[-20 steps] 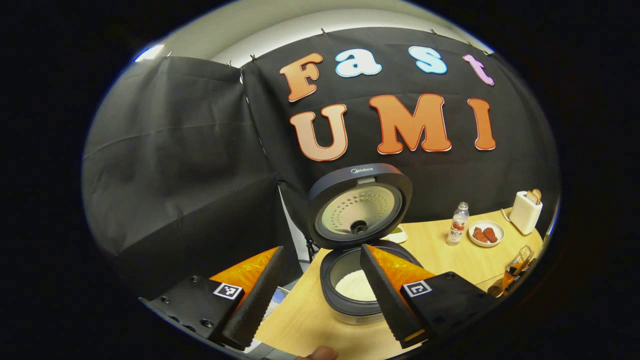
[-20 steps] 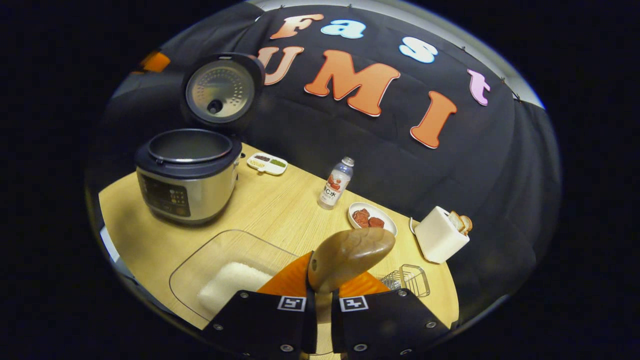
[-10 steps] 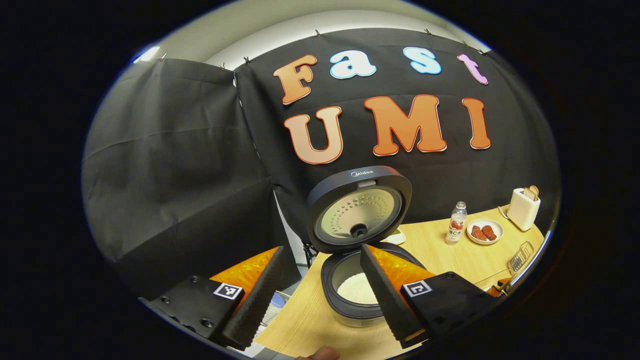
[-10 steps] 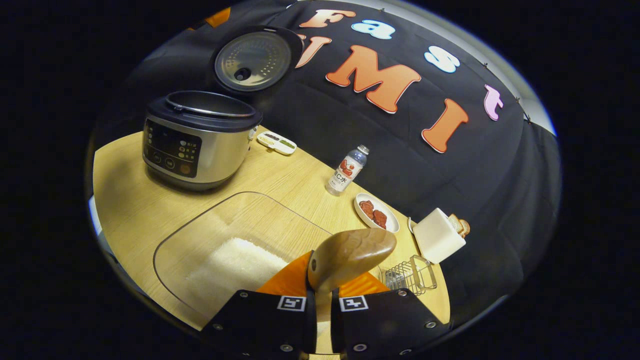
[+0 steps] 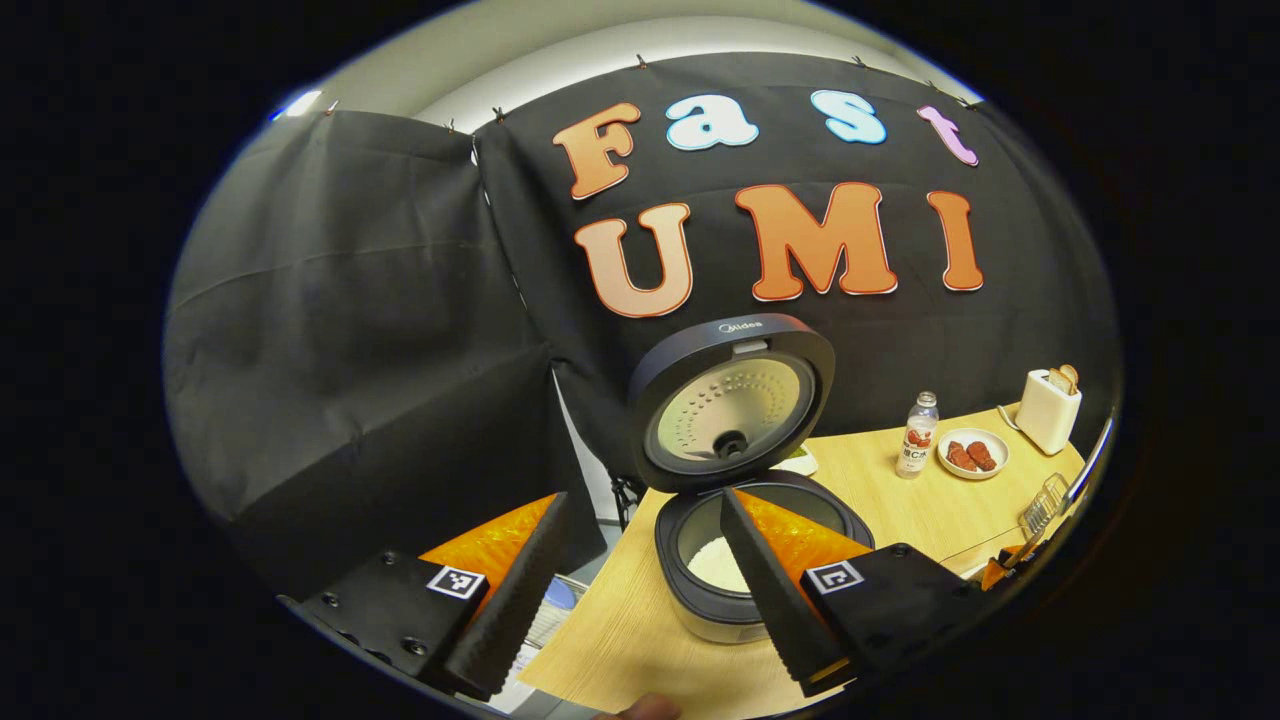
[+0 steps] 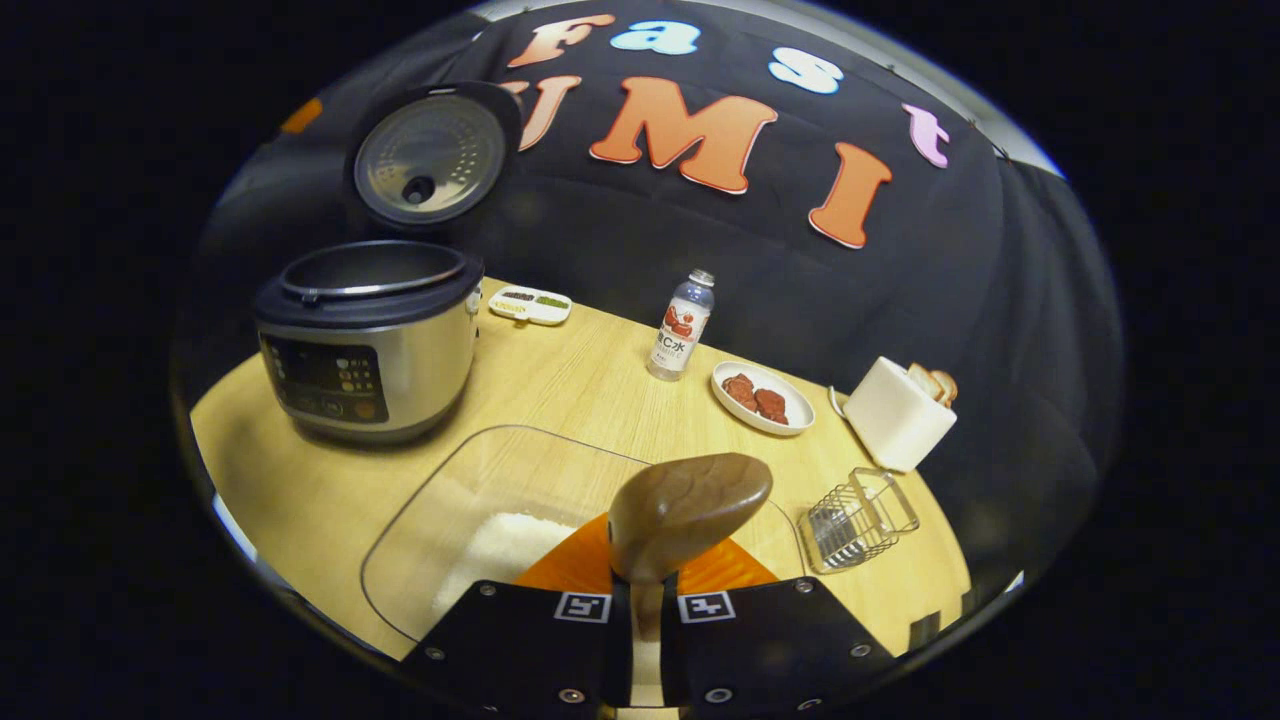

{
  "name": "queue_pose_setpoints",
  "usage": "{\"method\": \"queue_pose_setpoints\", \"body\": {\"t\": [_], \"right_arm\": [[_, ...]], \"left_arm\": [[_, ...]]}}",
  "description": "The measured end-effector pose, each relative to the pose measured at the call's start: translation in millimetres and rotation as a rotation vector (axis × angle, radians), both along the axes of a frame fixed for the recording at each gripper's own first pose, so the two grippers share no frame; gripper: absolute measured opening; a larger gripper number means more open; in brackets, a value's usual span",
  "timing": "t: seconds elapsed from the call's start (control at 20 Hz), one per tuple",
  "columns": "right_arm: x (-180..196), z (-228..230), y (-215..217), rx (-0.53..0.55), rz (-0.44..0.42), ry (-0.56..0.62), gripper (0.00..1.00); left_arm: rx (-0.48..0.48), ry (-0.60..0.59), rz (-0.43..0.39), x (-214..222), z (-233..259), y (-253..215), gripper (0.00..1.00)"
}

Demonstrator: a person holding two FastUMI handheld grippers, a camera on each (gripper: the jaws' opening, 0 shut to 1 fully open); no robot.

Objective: Close the left gripper, press the button to open the rice cooker; take a wooden spoon from the chopstick holder with the right hand, scoop a spoonful of rice and pour it into the rice cooker, then put the wooden spoon back into the chopstick holder.

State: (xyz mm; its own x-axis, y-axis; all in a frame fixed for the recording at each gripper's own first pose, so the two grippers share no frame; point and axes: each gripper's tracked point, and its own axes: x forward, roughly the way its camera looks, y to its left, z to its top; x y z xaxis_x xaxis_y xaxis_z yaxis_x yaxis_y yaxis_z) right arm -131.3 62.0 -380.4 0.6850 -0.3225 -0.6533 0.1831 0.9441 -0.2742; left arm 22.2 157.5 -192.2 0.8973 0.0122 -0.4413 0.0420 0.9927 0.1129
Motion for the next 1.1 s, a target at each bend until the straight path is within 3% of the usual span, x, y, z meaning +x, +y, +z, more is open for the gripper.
{"method": "queue_pose_setpoints", "body": {"t": [0.25, 0.5, 0.7, 1.1], "right_arm": [[12, -6, 22, 0.248, -0.133, -0.014, 0.10], [18, -11, 30, 0.391, -0.210, -0.016, 0.10], [20, -19, 22, 0.547, -0.327, 0.000, 0.10], [24, -24, 20, 0.759, -0.370, 0.004, 0.10]], "left_arm": [[0.014, 0.009, 0.005, -6, -4, 13, 1.00], [0.018, 0.023, 0.023, -6, -7, 27, 0.97], [0.024, 0.022, 0.013, -3, -6, 23, 1.00], [0.040, 0.018, -0.026, 3, -1, 7, 0.97]]}}
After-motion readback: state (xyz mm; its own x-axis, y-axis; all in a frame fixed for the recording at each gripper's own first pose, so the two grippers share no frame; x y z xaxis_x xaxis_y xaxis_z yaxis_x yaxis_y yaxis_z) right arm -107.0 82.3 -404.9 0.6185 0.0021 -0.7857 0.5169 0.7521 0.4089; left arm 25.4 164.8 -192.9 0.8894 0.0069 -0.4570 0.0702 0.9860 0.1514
